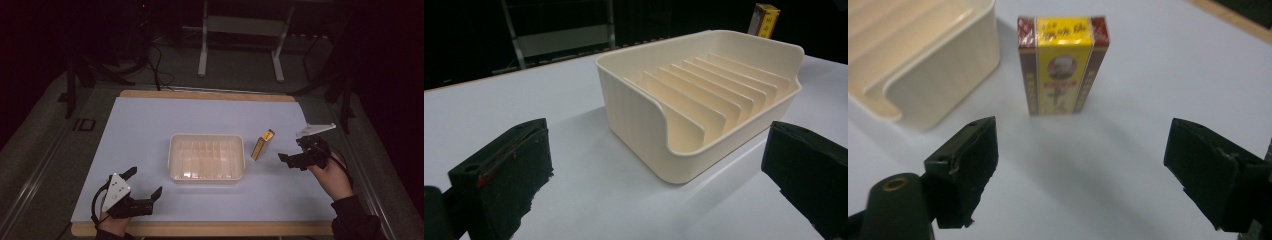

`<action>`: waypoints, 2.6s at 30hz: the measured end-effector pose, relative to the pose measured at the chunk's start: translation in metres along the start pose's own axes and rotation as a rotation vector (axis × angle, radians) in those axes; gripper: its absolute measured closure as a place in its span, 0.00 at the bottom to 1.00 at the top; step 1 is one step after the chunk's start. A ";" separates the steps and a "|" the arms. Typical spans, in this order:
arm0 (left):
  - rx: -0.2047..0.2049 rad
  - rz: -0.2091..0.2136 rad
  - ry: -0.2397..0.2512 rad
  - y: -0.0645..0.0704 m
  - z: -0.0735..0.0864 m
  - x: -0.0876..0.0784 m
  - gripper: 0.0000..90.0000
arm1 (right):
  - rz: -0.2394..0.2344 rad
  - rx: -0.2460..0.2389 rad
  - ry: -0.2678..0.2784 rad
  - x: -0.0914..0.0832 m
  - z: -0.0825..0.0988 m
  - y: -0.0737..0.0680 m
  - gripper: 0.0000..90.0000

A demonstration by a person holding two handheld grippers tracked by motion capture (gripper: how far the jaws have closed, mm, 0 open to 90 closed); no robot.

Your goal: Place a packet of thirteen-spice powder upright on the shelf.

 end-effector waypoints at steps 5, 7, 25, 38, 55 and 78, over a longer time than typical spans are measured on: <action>0.002 0.001 -0.002 0.000 0.000 0.000 0.00 | -0.024 -0.036 -0.105 0.003 -0.001 0.000 0.16; 0.002 0.002 -0.002 0.001 0.000 0.001 0.00 | -0.029 -0.043 -0.128 0.005 0.000 0.000 0.16; 0.008 0.014 0.010 0.001 -0.001 0.001 0.00 | -0.126 -0.131 -0.548 0.021 0.003 0.001 0.16; 0.008 0.017 0.012 0.001 -0.001 0.001 0.00 | -0.208 -0.348 -0.720 0.029 0.014 -0.009 0.16; 0.007 0.020 0.012 0.001 -0.001 0.001 0.00 | -0.268 -0.567 -0.774 0.031 0.011 -0.035 0.17; 0.010 0.026 0.011 0.002 -0.001 0.002 0.00 | -0.319 -0.686 -0.722 0.031 -0.032 -0.083 0.17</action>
Point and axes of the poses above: each handheld gripper's, and its own axes: x roughly forward along the jaws, z roughly out of its underside, y roughly to its right, the point moved 2 cm from there along x, roughly forward along the jaws, and after that the axes turned 9 degrees about x, right-handed, at the moved point
